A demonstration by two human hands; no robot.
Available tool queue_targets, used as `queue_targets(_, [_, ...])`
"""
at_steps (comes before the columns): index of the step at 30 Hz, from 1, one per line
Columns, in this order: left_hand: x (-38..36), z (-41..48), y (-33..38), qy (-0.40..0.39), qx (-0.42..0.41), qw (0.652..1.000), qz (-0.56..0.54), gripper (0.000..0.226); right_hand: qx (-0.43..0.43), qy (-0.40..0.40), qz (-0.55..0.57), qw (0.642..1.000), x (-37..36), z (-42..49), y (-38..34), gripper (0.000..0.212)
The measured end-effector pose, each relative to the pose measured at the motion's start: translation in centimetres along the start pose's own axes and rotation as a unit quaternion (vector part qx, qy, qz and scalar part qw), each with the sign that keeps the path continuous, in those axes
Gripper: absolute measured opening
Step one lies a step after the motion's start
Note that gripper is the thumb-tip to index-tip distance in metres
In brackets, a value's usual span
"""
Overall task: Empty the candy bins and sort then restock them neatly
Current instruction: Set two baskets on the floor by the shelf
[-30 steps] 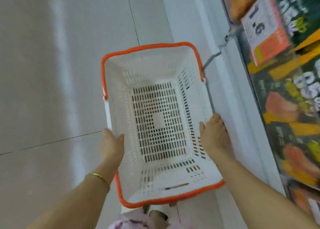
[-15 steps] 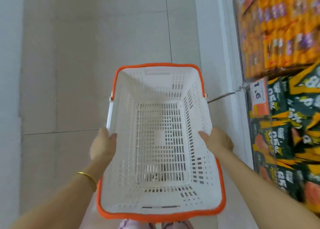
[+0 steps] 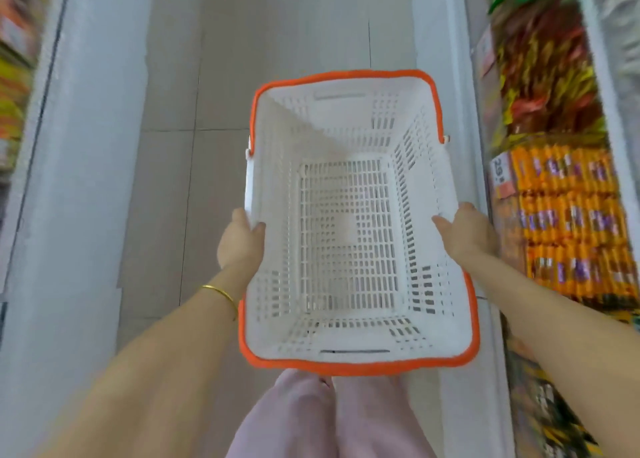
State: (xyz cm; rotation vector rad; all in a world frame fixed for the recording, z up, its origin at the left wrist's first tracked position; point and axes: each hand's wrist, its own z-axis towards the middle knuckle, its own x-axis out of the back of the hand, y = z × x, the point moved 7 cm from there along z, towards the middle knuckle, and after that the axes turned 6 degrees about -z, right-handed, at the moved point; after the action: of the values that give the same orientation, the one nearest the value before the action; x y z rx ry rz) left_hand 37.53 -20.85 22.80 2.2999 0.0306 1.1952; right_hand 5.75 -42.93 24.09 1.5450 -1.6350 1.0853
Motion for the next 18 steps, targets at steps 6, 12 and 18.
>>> queue_targets(6, [5.3, 9.7, 9.4, 0.006, -0.016, 1.0, 0.006, 0.031, 0.002, 0.026, -0.008, 1.0, 7.6, 7.9, -8.1, 0.038])
queue_targets(12, [9.9, 21.5, 20.8, 0.009, -0.026, 1.0, 0.004, 0.022, 0.012, 0.025, 0.028, 0.999, 14.5, 20.4, -16.8, 0.034])
queue_targets(18, [14.4, 34.6, 30.8, 0.005, -0.038, 0.999, -0.014, 0.028, 0.018, 0.037, 0.005, 0.999, 22.0, 32.1, -27.3, 0.033])
